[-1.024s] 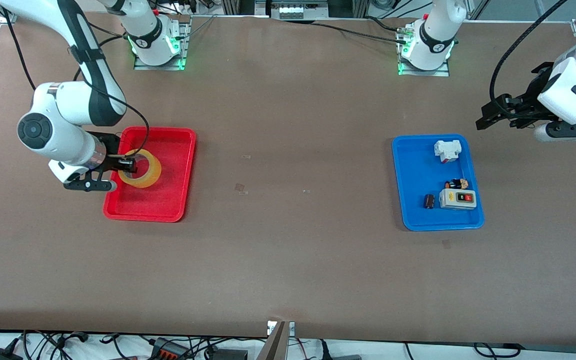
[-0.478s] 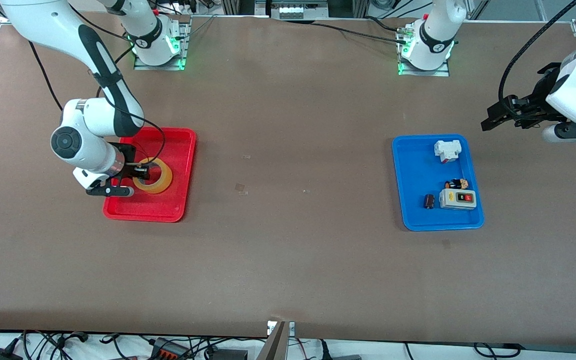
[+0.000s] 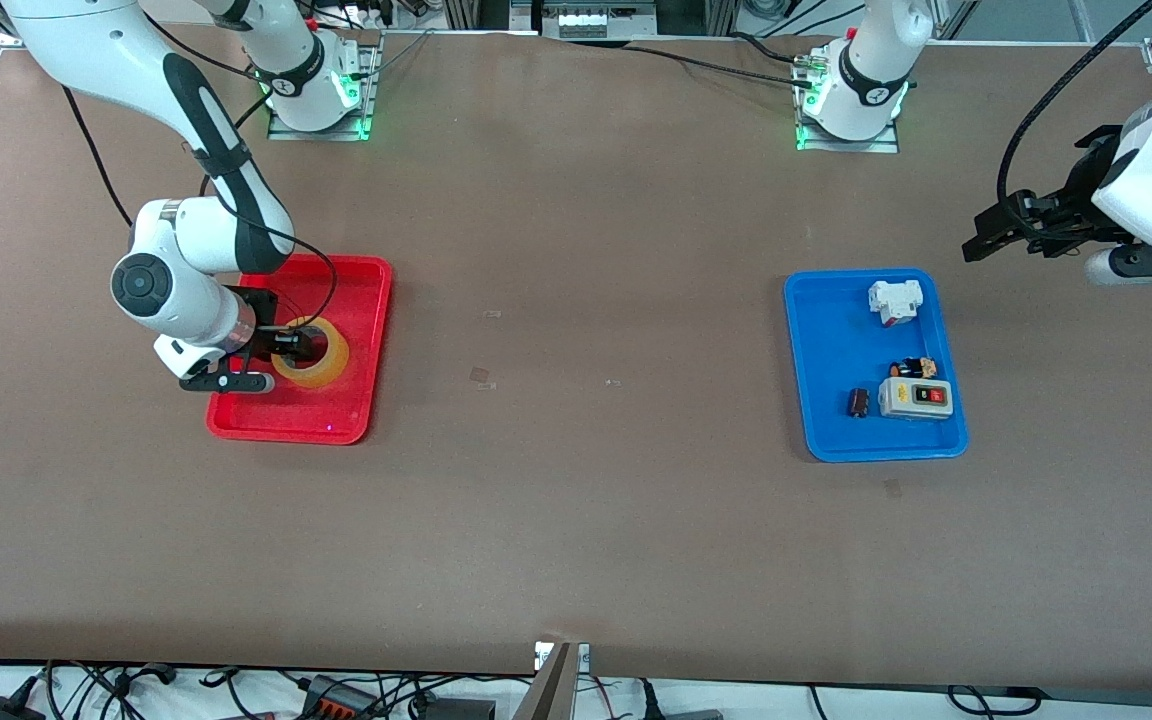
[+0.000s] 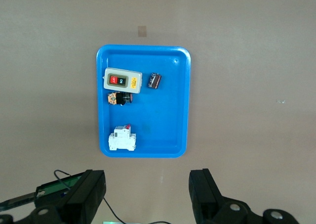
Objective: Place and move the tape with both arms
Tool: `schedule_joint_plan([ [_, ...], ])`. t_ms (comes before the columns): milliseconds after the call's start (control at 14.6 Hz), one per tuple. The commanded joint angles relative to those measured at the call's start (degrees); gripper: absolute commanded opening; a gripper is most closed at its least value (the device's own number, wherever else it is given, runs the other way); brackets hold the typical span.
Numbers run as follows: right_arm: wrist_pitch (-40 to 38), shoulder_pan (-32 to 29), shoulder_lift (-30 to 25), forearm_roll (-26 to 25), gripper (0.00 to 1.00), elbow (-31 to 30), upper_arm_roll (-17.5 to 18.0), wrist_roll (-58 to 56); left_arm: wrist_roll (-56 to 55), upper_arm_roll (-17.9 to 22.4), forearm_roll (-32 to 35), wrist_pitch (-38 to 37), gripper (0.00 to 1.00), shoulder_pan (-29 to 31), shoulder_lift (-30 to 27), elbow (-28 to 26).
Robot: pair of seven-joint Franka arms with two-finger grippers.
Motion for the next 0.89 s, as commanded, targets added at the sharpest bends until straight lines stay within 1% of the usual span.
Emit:
schedule_joint_plan([
  [0, -2.3, -0.3, -4.3, 0.6, 0.98, -0.3, 0.4, -0.7, 1.3, -3.3, -1.1, 0.4, 1.00, 3.4, -1.2, -1.3],
  [68, -3.7, -0.3, -5.7, 0.6, 0.98, 0.1, 0.4, -0.5, 1.3, -4.5, -1.1, 0.6, 1.00, 4.3, -1.2, -1.3],
  [137, -4.4, -0.3, -7.3, 0.6, 0.98, 0.4, 0.4, -0.5, 1.2, -4.7, -1.0, 0.8, 1.00, 4.2, -1.2, -1.3],
  [273, -7.0, -0.6, -11.3, 0.6, 0.98, 1.4, 0.2, -1.6, 1.2, -4.2, -0.9, 0.9, 1.00, 3.5, -1.2, -1.4],
  [410, -11.7, -0.7, -14.9, 0.6, 0.98, 3.6, 0.1, -1.1, 1.2, -4.1, -0.8, 0.9, 1.00, 3.3, -1.2, -1.4],
  [614, -25.2, -0.9, -18.2, 0.6, 0.98, 11.5, 0.0, -0.5, 1.2, -3.6, -0.8, 0.9, 1.00, 2.4, -1.2, -1.4],
  [819, -39.4, -0.9, -18.9, 0.6, 0.98, 22.0, -0.2, 0.0, 1.2, -3.6, -0.8, 0.8, 1.00, 2.4, -1.2, -1.4],
])
